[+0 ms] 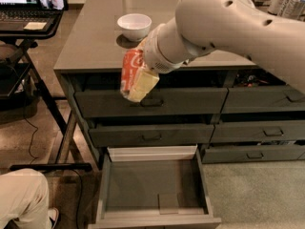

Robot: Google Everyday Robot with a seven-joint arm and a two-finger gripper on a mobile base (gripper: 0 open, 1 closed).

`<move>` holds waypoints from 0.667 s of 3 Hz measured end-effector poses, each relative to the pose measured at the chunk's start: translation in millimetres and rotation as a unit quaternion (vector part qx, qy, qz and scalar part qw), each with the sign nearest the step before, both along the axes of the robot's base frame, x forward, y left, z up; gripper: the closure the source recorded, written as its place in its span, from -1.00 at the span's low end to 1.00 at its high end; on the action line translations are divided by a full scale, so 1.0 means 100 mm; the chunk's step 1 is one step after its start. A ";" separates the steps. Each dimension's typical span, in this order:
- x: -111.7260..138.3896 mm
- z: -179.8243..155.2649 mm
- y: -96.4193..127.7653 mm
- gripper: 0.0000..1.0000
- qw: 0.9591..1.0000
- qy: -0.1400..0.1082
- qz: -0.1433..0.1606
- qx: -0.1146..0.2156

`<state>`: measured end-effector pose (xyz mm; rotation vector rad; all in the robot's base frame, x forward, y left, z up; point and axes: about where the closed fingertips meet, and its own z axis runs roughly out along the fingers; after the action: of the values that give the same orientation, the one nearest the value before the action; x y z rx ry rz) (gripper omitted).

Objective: Pick coke can from bottom drawer and place on counter

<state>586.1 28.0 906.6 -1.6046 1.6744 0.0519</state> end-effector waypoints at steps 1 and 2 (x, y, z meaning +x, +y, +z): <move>0.37 0.13 0.04 1.00 0.998 -0.016 -0.020 0.055; 0.84 0.10 0.15 1.00 0.992 -0.009 -0.035 0.121</move>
Offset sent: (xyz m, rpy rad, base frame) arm 0.1490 0.0239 -0.0013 0.4114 0.0165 -0.1168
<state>670.4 43.2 916.7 -1.3603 1.6408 0.1964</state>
